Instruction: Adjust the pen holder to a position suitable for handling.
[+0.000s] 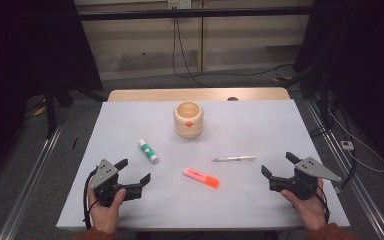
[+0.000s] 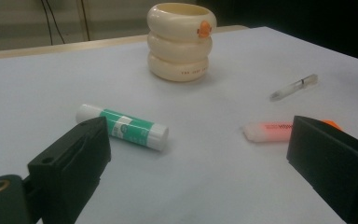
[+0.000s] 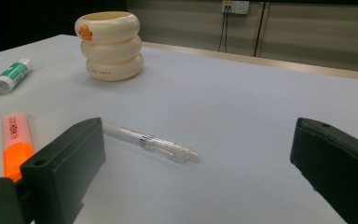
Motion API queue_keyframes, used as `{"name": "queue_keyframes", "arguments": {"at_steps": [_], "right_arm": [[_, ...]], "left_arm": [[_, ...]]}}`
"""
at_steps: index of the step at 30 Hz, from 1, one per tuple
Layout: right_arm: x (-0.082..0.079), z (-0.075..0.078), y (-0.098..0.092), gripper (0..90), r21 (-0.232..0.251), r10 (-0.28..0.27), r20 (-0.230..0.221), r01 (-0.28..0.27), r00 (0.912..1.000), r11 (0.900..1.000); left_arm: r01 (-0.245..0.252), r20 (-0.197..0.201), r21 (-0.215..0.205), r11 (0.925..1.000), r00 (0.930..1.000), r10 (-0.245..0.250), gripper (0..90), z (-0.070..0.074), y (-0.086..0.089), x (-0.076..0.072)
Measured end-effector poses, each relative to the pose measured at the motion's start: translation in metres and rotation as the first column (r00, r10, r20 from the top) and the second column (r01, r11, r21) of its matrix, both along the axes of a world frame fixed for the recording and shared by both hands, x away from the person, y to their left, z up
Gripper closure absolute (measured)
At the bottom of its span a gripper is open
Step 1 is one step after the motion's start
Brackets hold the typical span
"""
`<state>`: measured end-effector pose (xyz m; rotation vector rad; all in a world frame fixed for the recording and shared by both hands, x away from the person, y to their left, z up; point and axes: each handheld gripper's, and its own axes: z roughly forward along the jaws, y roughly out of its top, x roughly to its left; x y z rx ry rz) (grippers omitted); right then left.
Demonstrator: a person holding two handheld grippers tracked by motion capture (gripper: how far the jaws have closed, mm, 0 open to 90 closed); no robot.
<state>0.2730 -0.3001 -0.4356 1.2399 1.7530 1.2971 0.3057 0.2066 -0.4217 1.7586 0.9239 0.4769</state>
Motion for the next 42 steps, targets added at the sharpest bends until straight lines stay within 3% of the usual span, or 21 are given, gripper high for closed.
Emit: {"name": "queue_keyframes", "arguments": {"at_steps": [8, 15, 19, 22, 27, 34, 38, 42], "right_arm": [[0.002, -0.001, 0.001, 3.4, 0.009, 0.019, -0.024, -0.019, 0.9995, 1.000], [0.001, 0.000, 0.003, 3.5, 0.009, 0.035, -0.020, -0.035, 0.9992, 0.999], [0.002, 0.000, 0.006, 3.5, 0.003, 0.041, -0.014, -0.041, 0.9991, 0.999], [0.001, 0.001, 0.006, 3.5, -0.004, 0.049, -0.010, -0.049, 0.9988, 0.999], [0.001, 0.000, 0.006, 3.6, -0.003, 0.051, -0.011, -0.051, 0.9987, 0.999], [0.001, 0.000, 0.007, 3.6, -0.002, 0.056, -0.009, -0.056, 0.9984, 0.998], [0.001, 0.001, 0.007, 3.6, 0.001, 0.055, -0.008, -0.055, 0.9985, 0.999], [0.001, 0.001, 0.007, 3.6, 0.005, 0.059, -0.009, -0.059, 0.9982, 0.998]], "left_arm": [[-0.002, -0.021, 0.003, 1.0000, 0.9998, 0.002, 6.0, -0.002, -0.001, 0.001], [0.001, -0.013, 0.000, 1.0000, 0.9999, -0.001, 6.0, 0.002, -0.001, 0.007], [-0.035, -0.035, -0.004, 0.9994, 0.9988, 0.035, 6.2, 0.003, -0.003, 0.015], [-0.012, -0.048, -0.004, 0.9999, 0.9988, 0.011, 6.4, 0.006, -0.008, 0.020], [0.011, -0.032, 0.029, 0.9995, 0.9994, -0.011, 6.5, 0.013, -0.016, 0.029], [0.038, -0.018, 0.039, 0.9985, 0.9991, -0.037, 6.1, 0.021, -0.028, 0.046], [0.082, -0.059, -0.003, 0.9967, 0.9949, -0.082, 6.4, 0.028, -0.035, 0.057], [0.094, -0.059, 0.024, 0.9952, 0.9939, -0.093, 5.0, 0.027, -0.045, 0.069]]}}
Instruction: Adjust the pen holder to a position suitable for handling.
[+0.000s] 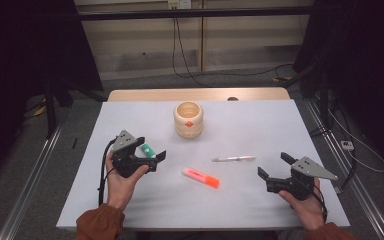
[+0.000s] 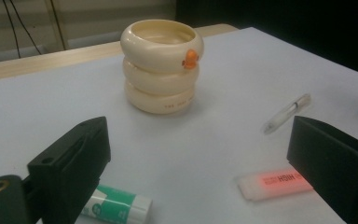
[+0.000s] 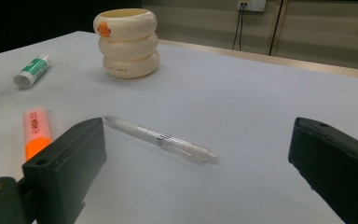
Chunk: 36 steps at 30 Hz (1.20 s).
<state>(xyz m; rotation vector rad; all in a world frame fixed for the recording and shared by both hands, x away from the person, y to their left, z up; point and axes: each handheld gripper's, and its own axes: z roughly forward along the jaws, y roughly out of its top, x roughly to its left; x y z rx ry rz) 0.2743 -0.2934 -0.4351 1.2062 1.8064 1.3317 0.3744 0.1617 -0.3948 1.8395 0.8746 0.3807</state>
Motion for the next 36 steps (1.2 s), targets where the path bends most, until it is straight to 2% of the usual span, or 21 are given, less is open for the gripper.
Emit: {"name": "queue_keyframes", "arguments": {"at_steps": [2, 6, 11, 16, 19, 21, 22, 23, 30, 36], "right_arm": [[0.000, 0.000, 0.000, 3.6, 0.000, 0.001, 0.000, -0.001, 1.0000, 1.000], [0.000, 0.000, 0.000, 3.6, -0.004, 0.003, -0.001, -0.003, 1.0000, 1.000], [0.001, -0.001, 0.000, 3.5, 0.001, 0.003, -0.007, -0.003, 1.0000, 1.000], [0.002, -0.001, 0.001, 3.5, 0.001, 0.001, -0.012, -0.001, 0.9999, 1.000], [0.001, -0.001, 0.000, 3.5, -0.002, 0.004, -0.009, -0.004, 0.9999, 1.000], [0.001, -0.001, 0.000, 3.6, 0.000, 0.004, -0.010, -0.004, 0.9999, 1.000], [0.001, -0.001, 0.000, 3.7, 0.002, 0.004, -0.011, -0.004, 0.9999, 1.000], [0.001, -0.001, 0.000, 3.7, 0.002, 0.005, -0.011, -0.005, 0.9999, 1.000], [0.001, -0.001, 0.000, 3.7, 0.003, 0.008, -0.012, -0.008, 0.9999, 1.000], [0.001, -0.001, 0.000, 3.7, 0.001, 0.009, -0.015, -0.009, 0.9998, 1.000]], "left_arm": [[-0.003, 0.001, -0.008, 1.0000, 1.0000, 0.003, 4.0, -0.001, -0.002, 0.002], [-0.003, 0.010, -0.002, 1.0000, 0.9999, 0.003, 4.9, 0.000, -0.008, 0.016], [0.008, -0.026, -0.015, 0.9999, 0.9996, -0.008, 4.9, 0.007, -0.014, 0.032], [-0.002, -0.022, 0.006, 1.0000, 0.9998, 0.002, 6.1, 0.015, -0.022, 0.050], [-0.009, -0.042, -0.017, 0.9998, 0.9991, 0.008, 6.5, 0.018, -0.026, 0.061], [-0.010, -0.040, 0.015, 0.9998, 0.9992, 0.011, 6.4, 0.021, -0.030, 0.068], [-0.010, -0.040, 0.015, 0.9998, 0.9992, 0.011, 6.0, 0.021, -0.030, 0.068], [-0.004, -0.039, 0.032, 0.9995, 0.9992, 0.005, 6.0, 0.023, -0.035, 0.077], [-0.001, -0.038, 0.042, 0.9991, 0.9993, 0.003, 6.4, 0.024, -0.050, 0.104], [-0.009, -0.033, 0.059, 0.9982, 0.9994, 0.011, 8.5, 0.024, -0.060, 0.118]]}}
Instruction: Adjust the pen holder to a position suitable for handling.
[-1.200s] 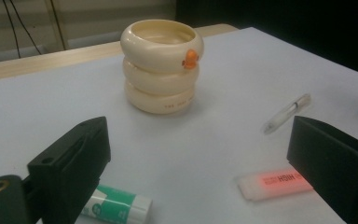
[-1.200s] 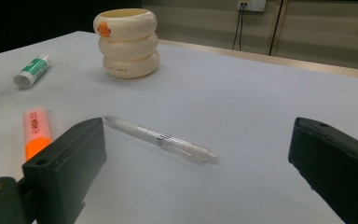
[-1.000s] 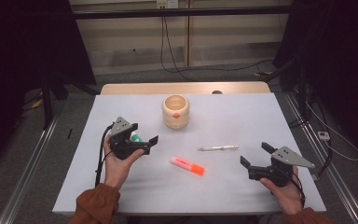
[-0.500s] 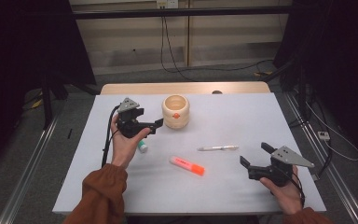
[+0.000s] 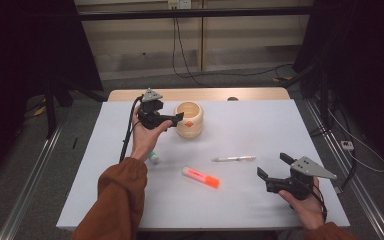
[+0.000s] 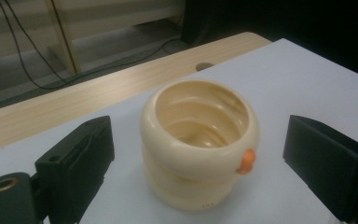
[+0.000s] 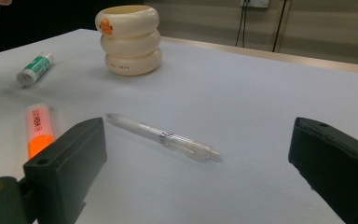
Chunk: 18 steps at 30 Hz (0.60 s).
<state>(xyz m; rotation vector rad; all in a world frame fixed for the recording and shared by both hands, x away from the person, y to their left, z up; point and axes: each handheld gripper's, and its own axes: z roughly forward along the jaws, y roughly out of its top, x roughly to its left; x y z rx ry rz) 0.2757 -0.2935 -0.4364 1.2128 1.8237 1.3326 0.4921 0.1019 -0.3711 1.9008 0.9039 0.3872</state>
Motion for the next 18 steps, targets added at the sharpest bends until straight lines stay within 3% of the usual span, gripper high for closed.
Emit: {"name": "queue_keyframes", "arguments": {"at_steps": [5, 12, 14, 18], "right_arm": [[0.000, 0.000, 0.000, 3.6, 0.004, 0.000, -0.005, 0.000, 1.0000, 1.000], [0.000, 0.000, 0.000, 3.7, 0.005, 0.001, -0.007, -0.001, 1.0000, 1.000], [0.000, -0.001, 0.000, 3.6, 0.006, 0.003, -0.008, -0.002, 1.0000, 1.000], [0.000, -0.001, 0.000, 3.6, 0.005, 0.002, -0.007, -0.002, 1.0000, 1.000]], "left_arm": [[-0.020, -0.032, 0.044, 0.9988, 0.9992, 0.021, 9.5, 0.001, -0.007, 0.014], [-0.061, -0.077, 0.072, 0.9955, 0.9948, 0.067, 11.4, -0.004, -0.017, 0.039], [-0.055, -0.082, 0.105, 0.9929, 0.9945, 0.064, 15.9, -0.004, -0.018, 0.044], [-0.053, -0.115, 0.112, 0.9923, 0.9912, 0.066, 21.4, -0.004, -0.022, 0.053]]}}
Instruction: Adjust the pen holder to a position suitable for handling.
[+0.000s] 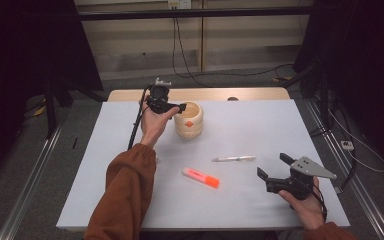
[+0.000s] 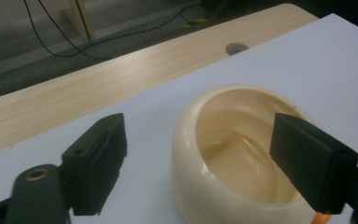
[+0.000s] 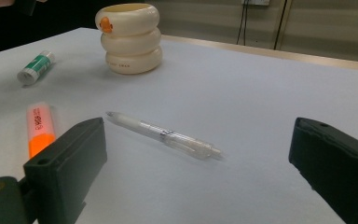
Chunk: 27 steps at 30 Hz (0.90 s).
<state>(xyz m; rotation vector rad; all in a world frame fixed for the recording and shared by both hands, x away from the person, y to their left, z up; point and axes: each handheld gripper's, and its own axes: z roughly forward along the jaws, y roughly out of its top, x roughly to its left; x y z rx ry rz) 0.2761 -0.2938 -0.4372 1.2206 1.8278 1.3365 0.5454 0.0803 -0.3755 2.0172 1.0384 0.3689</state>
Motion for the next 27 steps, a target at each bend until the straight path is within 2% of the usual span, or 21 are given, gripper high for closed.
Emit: {"name": "queue_keyframes", "arguments": {"at_steps": [4, 6, 9, 10, 14, 15, 20, 23, 27], "right_arm": [[0.000, 0.000, 0.000, 3.6, 0.002, 0.003, 0.000, -0.003, 1.0000, 1.000], [-0.001, 0.000, 0.000, 3.6, 0.001, 0.004, 0.001, -0.004, 1.0000, 1.000], [0.000, 0.000, 0.000, 3.6, -0.001, 0.006, -0.001, -0.006, 1.0000, 1.000], [0.000, 0.000, 0.000, 3.6, -0.002, 0.006, 0.000, -0.006, 1.0000, 1.000], [0.000, 0.000, 0.000, 3.6, -0.002, 0.006, 0.000, -0.006, 1.0000, 1.000], [0.000, 0.000, 0.000, 3.7, -0.004, 0.005, -0.001, -0.005, 1.0000, 1.000], [0.000, -0.001, 0.000, 3.6, -0.003, 0.008, -0.003, -0.008, 1.0000, 1.000], [0.000, 0.000, 0.000, 3.6, -0.003, 0.005, -0.003, -0.005, 1.0000, 1.000], [0.000, 0.000, 0.000, 3.6, -0.002, 0.005, -0.004, -0.005, 1.0000, 1.000]], "left_arm": [[0.001, -0.028, 0.013, 0.9999, 0.9996, -0.001, 28.3, -0.003, -0.003, 0.007], [0.005, -0.039, 0.021, 0.9998, 0.9992, -0.004, 35.0, -0.005, -0.003, 0.009], [0.005, -0.055, 0.020, 0.9998, 0.9985, -0.004, 36.8, -0.009, -0.005, 0.012], [0.009, -0.060, 0.021, 0.9997, 0.9982, -0.007, 41.6, -0.011, -0.005, 0.012], [0.013, -0.080, 0.029, 0.9995, 0.9968, -0.010, 47.3, -0.018, -0.008, 0.015], [0.007, -0.096, 0.046, 0.9989, 0.9954, -0.002, 51.5, -0.020, -0.010, 0.015], [0.016, -0.113, 0.051, 0.9986, 0.9936, -0.010, 60.5, -0.024, -0.012, 0.016], [0.003, -0.115, 0.045, 0.9990, 0.9933, 0.003, 66.4, -0.025, -0.011, 0.016], [-0.007, -0.122, 0.046, 0.9989, 0.9925, 0.012, 69.0, -0.026, -0.010, 0.018]]}}
